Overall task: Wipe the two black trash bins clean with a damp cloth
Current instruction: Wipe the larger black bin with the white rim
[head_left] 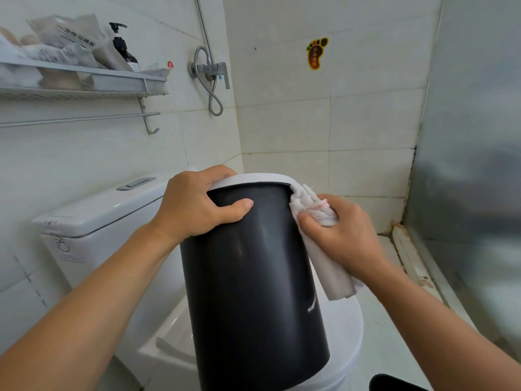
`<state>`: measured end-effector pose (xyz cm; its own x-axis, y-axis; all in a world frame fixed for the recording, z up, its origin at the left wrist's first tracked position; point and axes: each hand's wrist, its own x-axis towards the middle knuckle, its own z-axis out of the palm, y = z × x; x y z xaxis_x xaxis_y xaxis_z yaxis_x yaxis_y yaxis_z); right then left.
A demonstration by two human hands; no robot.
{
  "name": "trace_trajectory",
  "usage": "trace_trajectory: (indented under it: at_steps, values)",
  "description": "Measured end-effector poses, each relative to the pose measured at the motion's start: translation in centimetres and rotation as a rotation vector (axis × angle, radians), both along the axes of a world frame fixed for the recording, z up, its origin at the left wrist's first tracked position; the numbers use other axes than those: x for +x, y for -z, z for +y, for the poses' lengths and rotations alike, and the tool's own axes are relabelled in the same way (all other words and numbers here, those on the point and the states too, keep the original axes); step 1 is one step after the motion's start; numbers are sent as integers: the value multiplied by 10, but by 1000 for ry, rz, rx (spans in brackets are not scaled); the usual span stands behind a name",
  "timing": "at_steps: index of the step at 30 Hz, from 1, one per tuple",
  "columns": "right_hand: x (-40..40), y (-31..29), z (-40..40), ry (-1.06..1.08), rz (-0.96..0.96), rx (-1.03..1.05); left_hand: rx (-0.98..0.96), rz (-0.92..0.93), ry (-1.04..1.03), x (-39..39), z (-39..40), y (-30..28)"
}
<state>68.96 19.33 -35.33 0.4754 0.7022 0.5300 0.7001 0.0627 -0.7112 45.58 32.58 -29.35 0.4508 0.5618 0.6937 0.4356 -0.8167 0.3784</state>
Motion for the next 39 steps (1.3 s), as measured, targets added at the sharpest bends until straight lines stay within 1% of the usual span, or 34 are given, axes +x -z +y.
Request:
trace_trajectory:
  at_steps: [2,3,5,6,7,9,12,15,18,21,25,29,31,33,34,37,39]
  values:
    - [-10,-3,-4,-19,-32,39,-16,3,-17,3,0,-1]
    - [-19,-6,-7,-74,-73,74,-21,7,-19,4,1,-1]
    - [-41,-10,-14,-201,-233,146,9,35,-5,5,2,-2]
    - [-48,-10,-14,-222,-310,163,25,44,3,5,2,-3]
    - [-48,-10,-13,-220,-322,167,28,40,2,5,2,-3]
    - [-35,-8,-6,-169,-185,143,7,10,-11,5,1,-2]
    - [-5,-2,4,-42,6,15,-37,-12,-6,5,0,-1]
    - [4,0,5,-76,139,17,-68,-20,4,6,2,-2]
    - [0,-5,2,-111,190,45,-113,-6,5,8,5,-4]
    - [0,-11,-1,-124,233,104,-175,6,65,10,7,-6]
    - [1,-14,-5,-152,213,94,-240,163,99,9,10,-12]
    - [-8,-10,-6,-181,157,64,-159,267,83,18,5,-21]
    - [-12,-9,-5,-192,144,68,-6,343,5,27,-1,-23]
    - [-11,-11,-5,-180,155,85,174,350,-67,35,-3,-22]
    - [-8,-12,-6,-161,175,102,219,345,-73,37,-4,-21]
    - [7,-15,-7,-97,238,174,248,369,-71,41,-3,-20]
    - [14,-15,-8,-75,230,189,233,377,-86,44,-1,-22]
